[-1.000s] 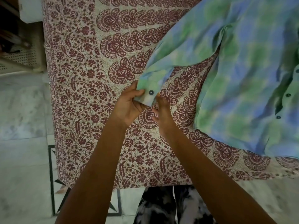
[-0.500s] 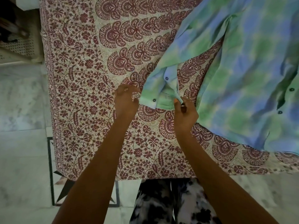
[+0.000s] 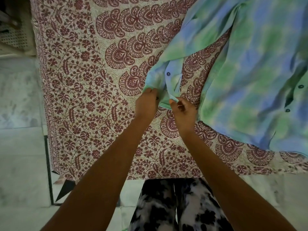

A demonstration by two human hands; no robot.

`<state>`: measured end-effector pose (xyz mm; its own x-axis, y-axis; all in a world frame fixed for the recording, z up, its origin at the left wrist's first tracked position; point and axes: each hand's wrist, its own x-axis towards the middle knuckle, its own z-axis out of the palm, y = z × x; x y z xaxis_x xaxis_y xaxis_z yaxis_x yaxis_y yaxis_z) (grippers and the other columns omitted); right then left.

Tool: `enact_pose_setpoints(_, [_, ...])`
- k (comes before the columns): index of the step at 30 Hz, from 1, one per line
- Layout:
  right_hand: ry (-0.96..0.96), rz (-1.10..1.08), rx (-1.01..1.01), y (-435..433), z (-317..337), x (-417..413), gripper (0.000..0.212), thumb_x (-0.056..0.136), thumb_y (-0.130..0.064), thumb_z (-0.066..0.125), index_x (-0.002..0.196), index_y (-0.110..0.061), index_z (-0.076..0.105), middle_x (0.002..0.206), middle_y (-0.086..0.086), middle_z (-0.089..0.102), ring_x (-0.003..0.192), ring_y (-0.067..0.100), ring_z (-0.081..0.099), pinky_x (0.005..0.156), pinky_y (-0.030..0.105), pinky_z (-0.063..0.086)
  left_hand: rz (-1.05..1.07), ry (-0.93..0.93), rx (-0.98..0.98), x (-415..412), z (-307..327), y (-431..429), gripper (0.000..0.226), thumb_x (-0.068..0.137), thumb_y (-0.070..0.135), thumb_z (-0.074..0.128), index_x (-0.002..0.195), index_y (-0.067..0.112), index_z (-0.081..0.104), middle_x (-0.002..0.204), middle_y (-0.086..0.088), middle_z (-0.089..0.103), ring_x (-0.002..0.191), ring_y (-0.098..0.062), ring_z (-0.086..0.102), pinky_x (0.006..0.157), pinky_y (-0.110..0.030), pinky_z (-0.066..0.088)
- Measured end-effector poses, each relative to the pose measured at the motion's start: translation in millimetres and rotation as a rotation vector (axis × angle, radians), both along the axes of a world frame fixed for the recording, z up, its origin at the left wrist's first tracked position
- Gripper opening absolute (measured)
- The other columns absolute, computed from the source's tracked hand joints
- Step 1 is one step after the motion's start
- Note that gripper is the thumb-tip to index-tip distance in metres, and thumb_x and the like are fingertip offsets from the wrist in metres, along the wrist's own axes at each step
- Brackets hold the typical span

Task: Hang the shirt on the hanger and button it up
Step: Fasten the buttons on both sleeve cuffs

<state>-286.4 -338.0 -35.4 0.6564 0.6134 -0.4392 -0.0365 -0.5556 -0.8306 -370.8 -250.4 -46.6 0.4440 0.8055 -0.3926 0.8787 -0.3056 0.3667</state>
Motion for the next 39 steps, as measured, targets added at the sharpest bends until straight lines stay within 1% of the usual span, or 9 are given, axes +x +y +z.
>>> enact_pose_setpoints(4, [0.321,-0.110,0.053,4,14,8,0.012,0.088,-0.009,0.059,0.081,-0.017,0.063,0.054,-0.006,0.049,0.048,0.004,0.038,0.049,0.017,0.035,0.127,-0.146,-0.048,0,5,5,0.011,0.083,0.005,0.054,0.086,0.005,0.065,0.083,-0.015,0.066,0.071,-0.030,0.062,0.055,-0.031,0.043])
enact_pose_setpoints(6, [0.379,-0.106,0.070,4,18,10,0.017,0.089,-0.008,0.057,0.078,-0.019,0.061,0.050,-0.007,0.050,0.046,0.003,0.040,0.047,0.015,0.036,0.265,-0.310,-0.074,0,11,4,0.004,0.078,0.003,0.060,0.077,0.004,0.063,0.068,-0.008,0.064,0.058,-0.016,0.059,0.056,-0.030,0.049])
enact_pose_setpoints(8, [0.398,-0.114,0.085,5,18,9,0.021,0.090,-0.006,0.056,0.076,-0.021,0.061,0.047,-0.015,0.056,0.046,-0.005,0.046,0.051,0.010,0.040,0.350,-0.452,-0.071,2,19,1,0.004,0.076,0.000,0.064,0.076,0.004,0.064,0.065,0.002,0.060,0.053,0.002,0.052,0.057,-0.019,0.048])
enact_pose_setpoints(10, [0.425,-0.141,0.079,6,17,6,0.026,0.090,-0.006,0.055,0.071,-0.023,0.062,0.045,-0.015,0.054,0.046,-0.002,0.043,0.051,0.013,0.037,0.394,-0.526,-0.056,5,26,-4,0.007,0.077,0.000,0.065,0.084,0.002,0.067,0.072,0.003,0.062,0.059,0.005,0.053,0.060,-0.006,0.046])
enact_pose_setpoints(15, [0.511,-0.168,0.100,5,20,2,0.027,0.092,-0.007,0.052,0.073,-0.021,0.065,0.050,-0.013,0.055,0.051,0.003,0.045,0.059,0.021,0.040,0.379,-0.559,-0.035,6,29,-19,0.013,0.078,0.002,0.066,0.090,0.004,0.068,0.080,0.002,0.067,0.067,-0.007,0.061,0.067,-0.015,0.053])
enact_pose_setpoints(21, [0.551,-0.199,0.110,3,28,0,0.021,0.092,-0.007,0.052,0.077,-0.019,0.062,0.055,-0.015,0.062,0.052,-0.003,0.052,0.057,0.012,0.044,0.413,-0.607,-0.039,5,33,-23,0.012,0.078,0.004,0.067,0.090,0.005,0.069,0.079,0.006,0.065,0.065,0.005,0.058,0.066,-0.009,0.050])
enact_pose_setpoints(27, [0.602,-0.429,0.103,6,24,3,0.015,0.094,-0.010,0.047,0.083,-0.016,0.056,0.083,0.004,0.057,0.079,0.014,0.054,0.080,0.023,0.047,0.456,-0.637,-0.083,6,35,-24,0.012,0.078,0.003,0.066,0.089,0.007,0.068,0.080,0.006,0.066,0.066,0.006,0.061,0.067,-0.009,0.051])
enact_pose_setpoints(35, [0.515,-0.382,0.153,2,22,7,0.019,0.095,-0.010,0.045,0.082,-0.016,0.056,0.079,0.002,0.056,0.074,0.010,0.052,0.069,0.021,0.046,0.378,-0.634,-0.101,19,36,-30,0.010,0.079,0.004,0.066,0.088,0.007,0.068,0.080,0.007,0.065,0.066,0.005,0.059,0.067,-0.013,0.052])
enact_pose_setpoints(39, [0.453,-0.303,0.209,2,27,7,0.015,0.091,-0.008,0.053,0.086,-0.019,0.062,0.077,-0.005,0.062,0.066,-0.003,0.056,0.065,0.013,0.048,0.345,-0.633,-0.073,24,39,-33,0.008,0.079,0.008,0.069,0.087,0.006,0.068,0.077,0.008,0.063,0.063,0.009,0.056,0.063,-0.004,0.046])
